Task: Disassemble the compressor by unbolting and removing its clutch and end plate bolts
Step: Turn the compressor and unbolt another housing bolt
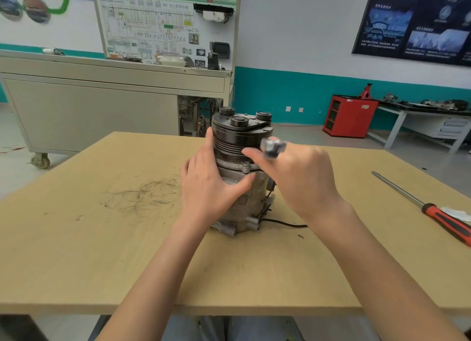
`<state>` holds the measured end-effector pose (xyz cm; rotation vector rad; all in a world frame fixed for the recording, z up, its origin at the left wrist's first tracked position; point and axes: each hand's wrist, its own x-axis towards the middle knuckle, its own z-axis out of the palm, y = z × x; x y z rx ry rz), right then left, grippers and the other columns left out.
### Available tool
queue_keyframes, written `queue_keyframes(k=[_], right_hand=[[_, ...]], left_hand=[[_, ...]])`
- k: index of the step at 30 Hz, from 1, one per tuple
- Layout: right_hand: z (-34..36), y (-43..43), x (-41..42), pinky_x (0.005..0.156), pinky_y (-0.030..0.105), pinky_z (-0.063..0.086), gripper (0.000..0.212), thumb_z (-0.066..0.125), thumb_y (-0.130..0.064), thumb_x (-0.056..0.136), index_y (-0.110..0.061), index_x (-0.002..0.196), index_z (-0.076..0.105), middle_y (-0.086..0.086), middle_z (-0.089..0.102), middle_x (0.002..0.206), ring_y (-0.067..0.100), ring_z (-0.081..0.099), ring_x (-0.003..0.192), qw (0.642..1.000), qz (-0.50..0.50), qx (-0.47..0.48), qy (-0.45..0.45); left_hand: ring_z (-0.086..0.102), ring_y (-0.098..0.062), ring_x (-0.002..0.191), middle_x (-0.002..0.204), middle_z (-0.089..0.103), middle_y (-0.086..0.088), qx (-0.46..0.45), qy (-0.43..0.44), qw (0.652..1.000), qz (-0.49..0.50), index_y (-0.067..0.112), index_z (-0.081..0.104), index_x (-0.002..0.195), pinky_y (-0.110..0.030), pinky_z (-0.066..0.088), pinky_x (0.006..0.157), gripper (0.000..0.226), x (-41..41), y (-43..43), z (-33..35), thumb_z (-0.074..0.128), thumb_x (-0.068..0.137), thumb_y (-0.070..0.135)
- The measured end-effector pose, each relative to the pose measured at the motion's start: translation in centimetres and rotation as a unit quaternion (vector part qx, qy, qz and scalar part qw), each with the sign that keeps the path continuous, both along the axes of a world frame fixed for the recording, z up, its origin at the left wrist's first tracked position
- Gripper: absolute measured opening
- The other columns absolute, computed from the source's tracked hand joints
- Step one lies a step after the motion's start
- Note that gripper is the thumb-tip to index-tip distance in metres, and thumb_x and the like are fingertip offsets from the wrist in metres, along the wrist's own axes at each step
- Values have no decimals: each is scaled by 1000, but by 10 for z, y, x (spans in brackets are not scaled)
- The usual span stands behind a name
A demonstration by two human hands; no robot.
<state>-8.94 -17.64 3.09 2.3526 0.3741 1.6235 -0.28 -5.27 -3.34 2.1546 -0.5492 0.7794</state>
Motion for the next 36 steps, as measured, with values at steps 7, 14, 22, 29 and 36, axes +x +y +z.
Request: queue_keyframes(k=[7,14,22,29,36], right_hand=[[-21,9,3,46,19,14,42,91,-26,59,-13,53,52,-2,42,42,10,37,33,994,-79,-28,-77],[-21,20,5,35,22,30,39,89,-29,61,-15,54,53,-2,46,44,11,44,36,994,-70,-55,-65],[-39,-15,2,44,21,43,37,47,-28,97,-5,72,63,0,59,58,12,55,49,948,238,210,30],[-26,-84,38,53,23,49,38,39,-18,95,-18,76,72,4,64,62,16,59,55,548,489,594,328],[-27,-83,74,46,16,45,38,45,-27,88,-17,65,74,-1,61,52,7,54,45,413,502,665,368]], left_hand=[[44,-23,128,139,50,-4,-2,25,999,-25,16,6,155,-39,24,109,114,-5,3,5,49,67,74],[46,-22,128,141,51,1,-12,61,998,2,26,6,155,-34,21,107,96,15,-3,7,66,80,32],[44,-21,130,144,48,-2,-5,3,1000,-8,15,14,154,-40,26,108,113,-2,0,-1,39,64,77],[42,-20,131,145,46,0,1,5,1000,-10,16,12,154,-39,25,109,114,-1,1,0,41,63,78],[43,-19,131,145,46,1,-2,6,1000,-13,16,13,154,-39,25,108,114,1,1,0,43,62,78]])
